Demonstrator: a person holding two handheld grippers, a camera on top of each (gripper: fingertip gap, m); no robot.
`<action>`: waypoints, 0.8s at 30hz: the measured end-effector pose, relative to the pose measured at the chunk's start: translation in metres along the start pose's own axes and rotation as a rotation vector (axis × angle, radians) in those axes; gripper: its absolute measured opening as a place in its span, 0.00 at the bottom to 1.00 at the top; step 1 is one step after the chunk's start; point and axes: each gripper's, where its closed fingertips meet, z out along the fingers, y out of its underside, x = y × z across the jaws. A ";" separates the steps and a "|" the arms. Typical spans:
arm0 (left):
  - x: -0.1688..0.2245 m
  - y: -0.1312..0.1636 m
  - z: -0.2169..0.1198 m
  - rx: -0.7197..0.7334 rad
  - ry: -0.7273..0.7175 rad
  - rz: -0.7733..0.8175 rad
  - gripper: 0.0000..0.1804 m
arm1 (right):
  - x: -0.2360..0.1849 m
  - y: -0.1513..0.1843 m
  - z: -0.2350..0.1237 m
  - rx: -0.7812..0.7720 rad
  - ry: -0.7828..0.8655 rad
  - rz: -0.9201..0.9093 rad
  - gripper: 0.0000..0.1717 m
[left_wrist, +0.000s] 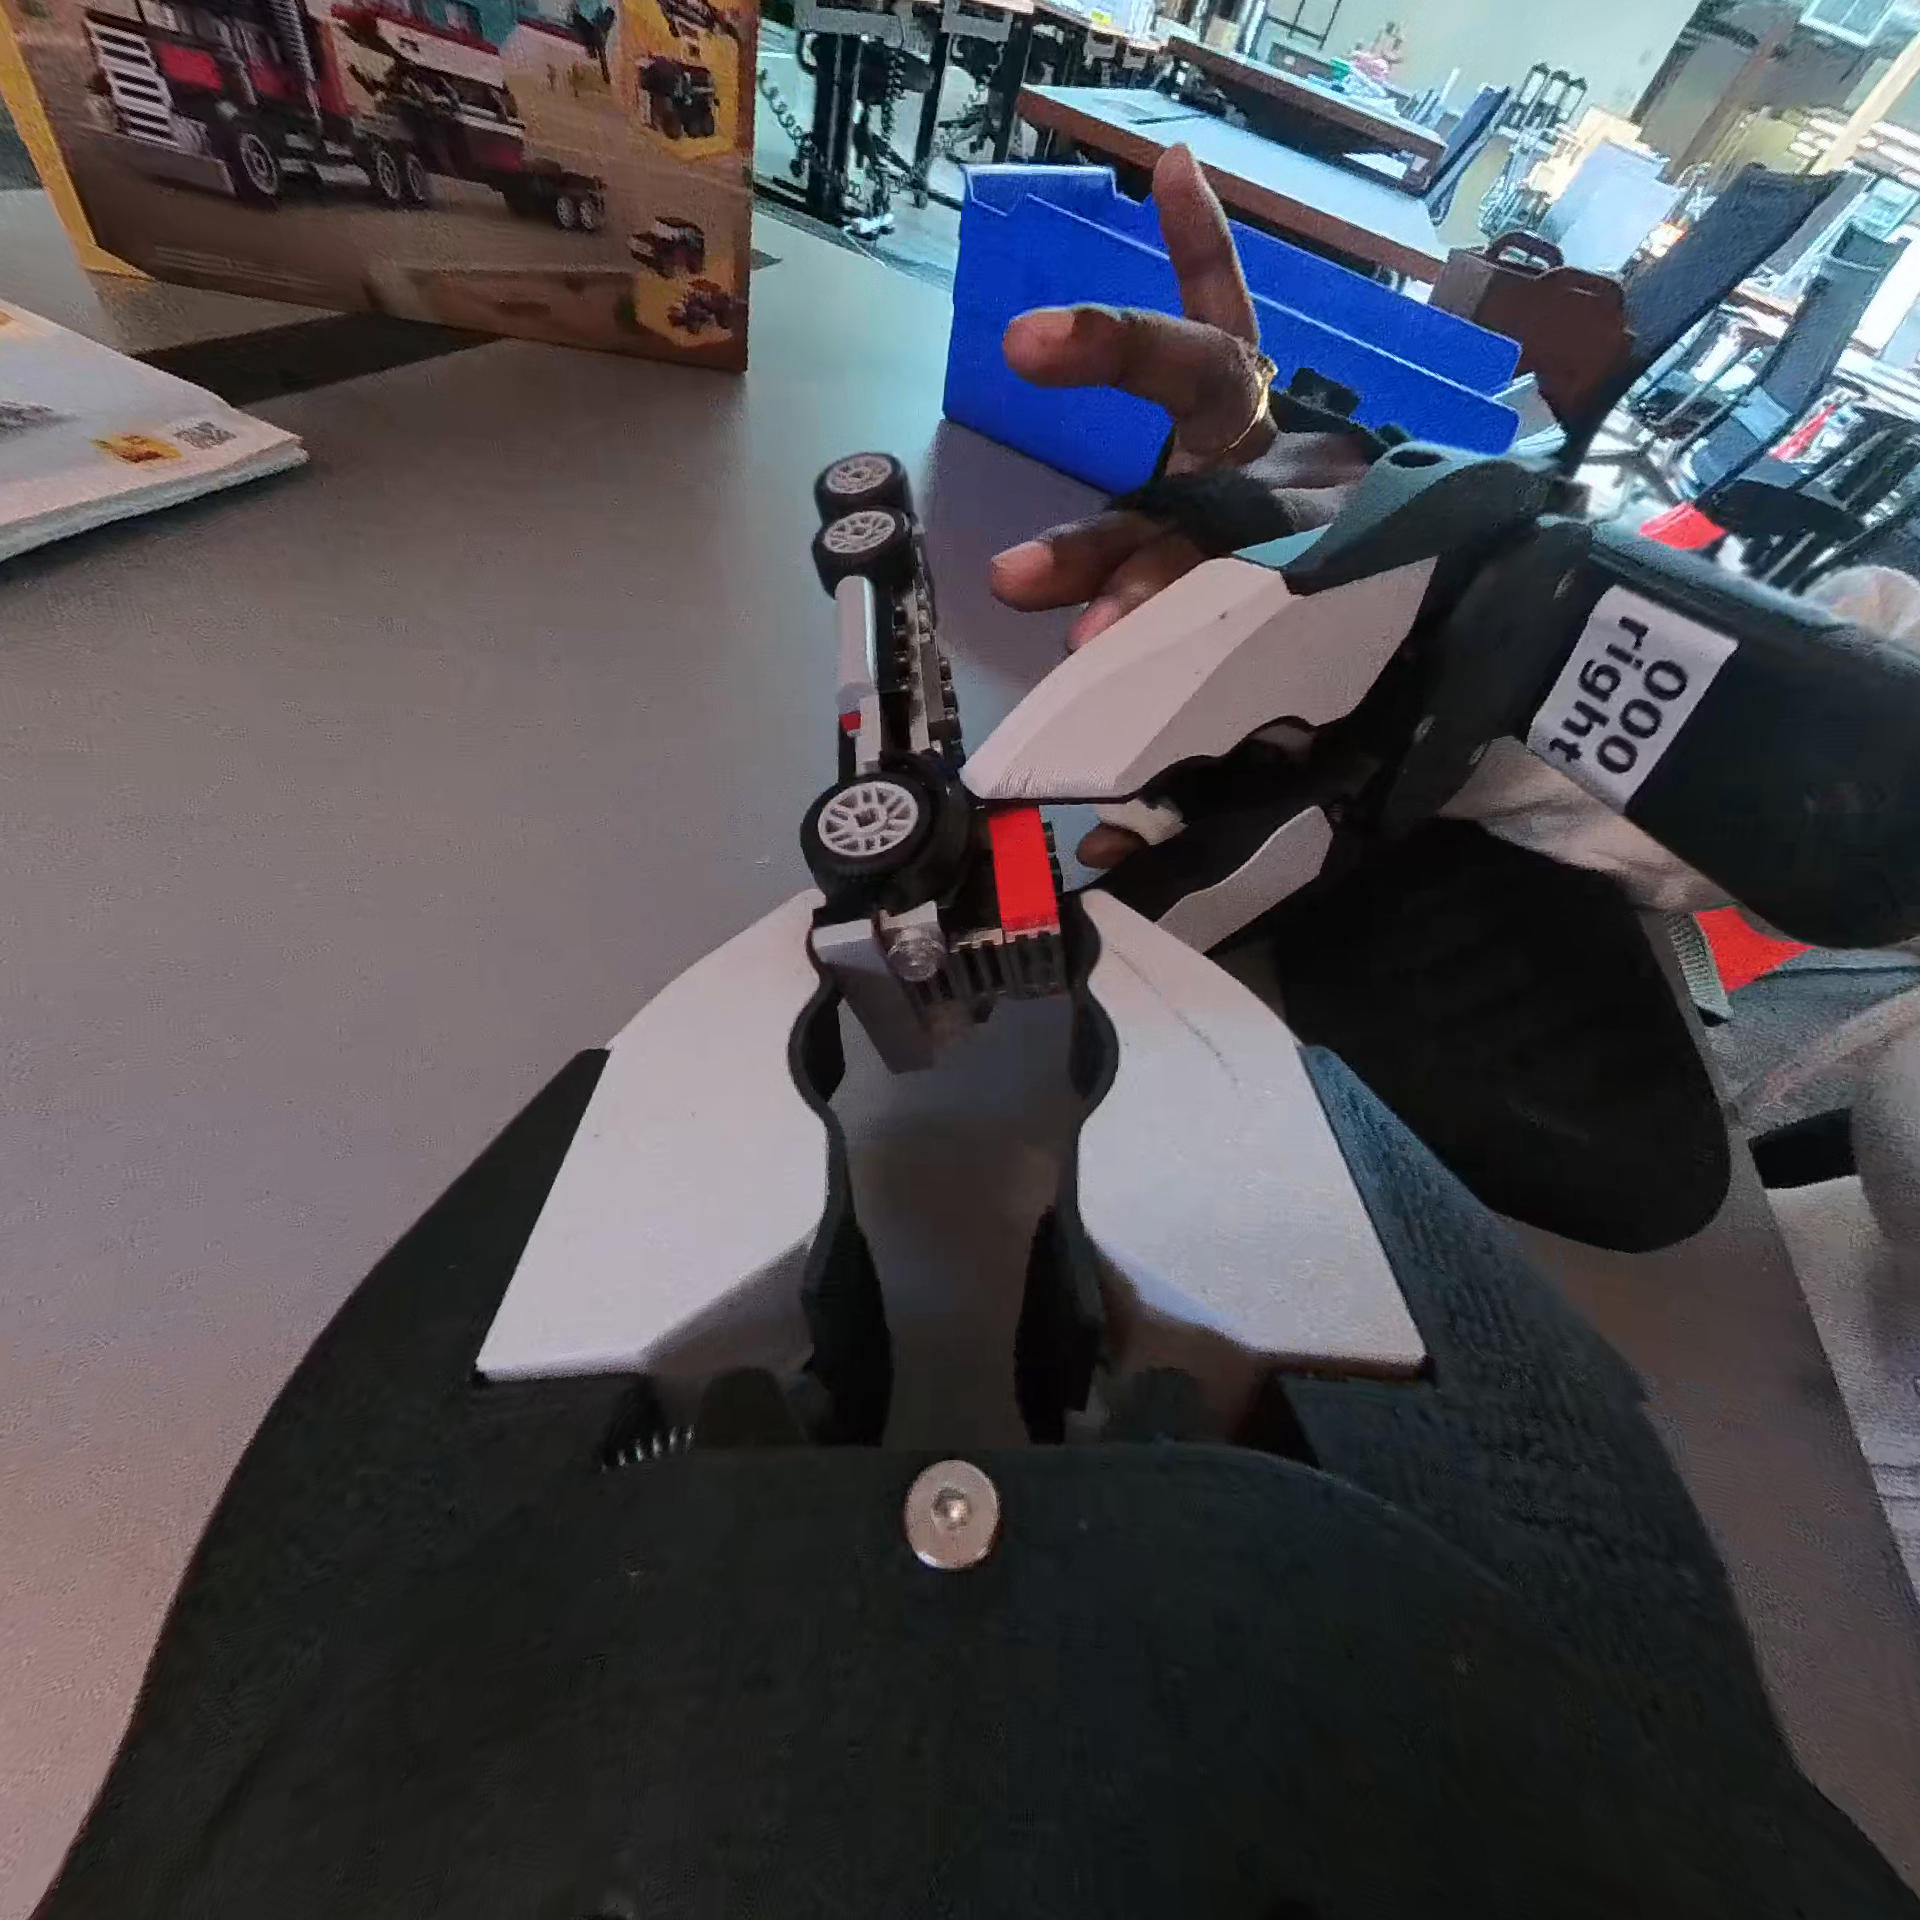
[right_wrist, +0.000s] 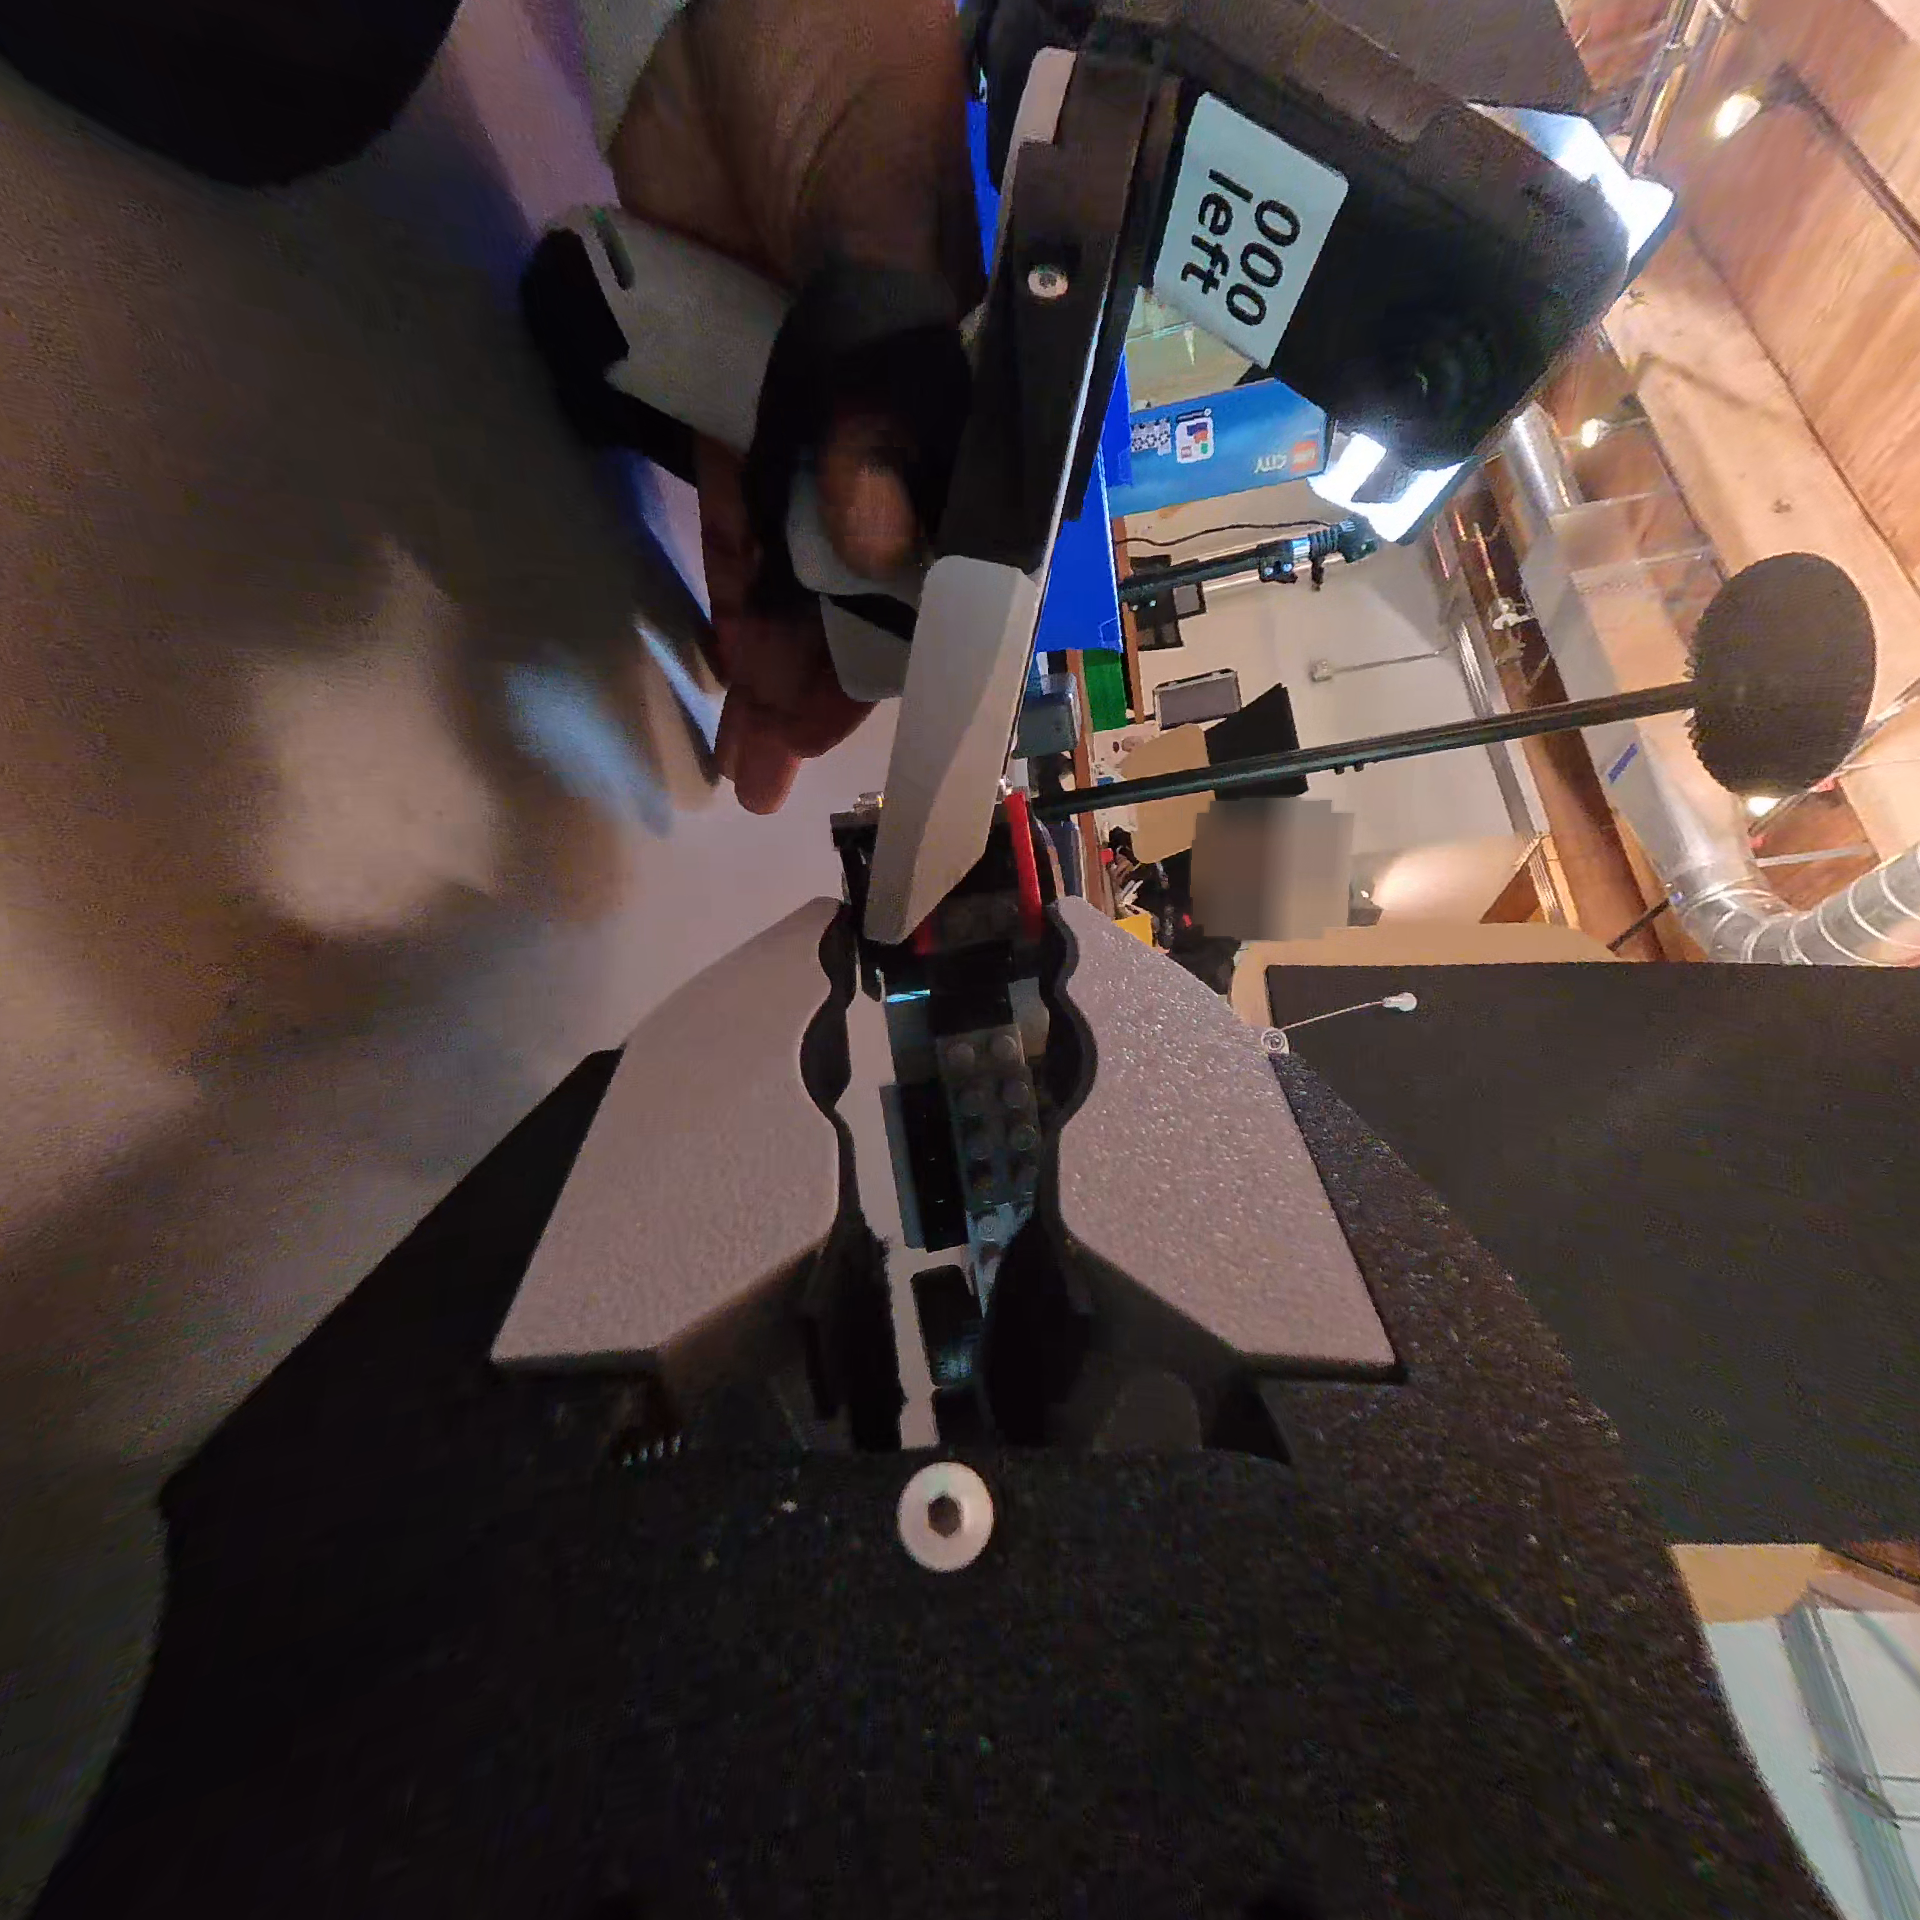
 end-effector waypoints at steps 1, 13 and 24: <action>0.000 -0.001 -0.001 0.007 -0.005 0.003 0.22 | 0.001 0.000 0.000 0.011 0.000 0.027 0.19; -0.042 -0.027 -0.031 -0.098 -0.735 0.836 0.21 | 0.033 -0.005 -0.006 0.154 -0.086 1.593 0.24; -0.019 -0.026 -0.018 -0.131 -0.719 1.136 0.21 | 0.013 0.001 -0.003 0.132 -0.245 1.671 0.19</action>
